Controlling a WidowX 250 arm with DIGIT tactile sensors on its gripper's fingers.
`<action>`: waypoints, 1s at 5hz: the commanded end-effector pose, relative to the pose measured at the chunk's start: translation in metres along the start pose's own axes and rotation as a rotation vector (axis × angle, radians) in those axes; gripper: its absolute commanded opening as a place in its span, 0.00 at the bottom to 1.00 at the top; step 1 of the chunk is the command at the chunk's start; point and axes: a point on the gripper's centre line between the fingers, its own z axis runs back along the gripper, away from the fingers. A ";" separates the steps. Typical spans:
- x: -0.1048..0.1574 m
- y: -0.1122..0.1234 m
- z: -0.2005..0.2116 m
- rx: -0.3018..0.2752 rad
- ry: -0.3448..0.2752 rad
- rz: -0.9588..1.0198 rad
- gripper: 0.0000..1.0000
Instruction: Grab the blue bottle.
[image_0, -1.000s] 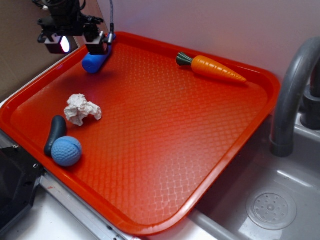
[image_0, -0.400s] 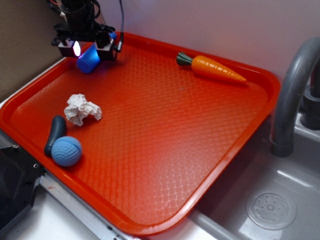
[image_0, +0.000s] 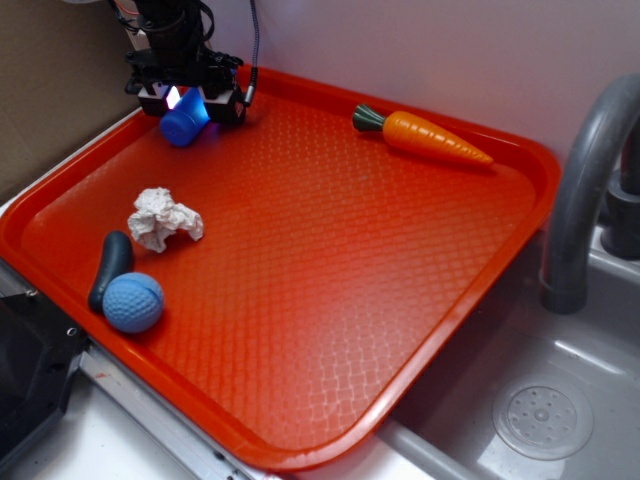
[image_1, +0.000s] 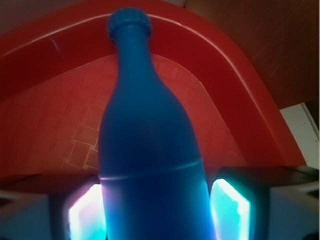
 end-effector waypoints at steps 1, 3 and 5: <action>-0.005 0.027 0.037 0.017 0.089 0.007 0.00; -0.030 -0.009 0.106 -0.041 0.072 -0.145 0.00; -0.092 -0.053 0.194 -0.256 0.001 -0.425 0.00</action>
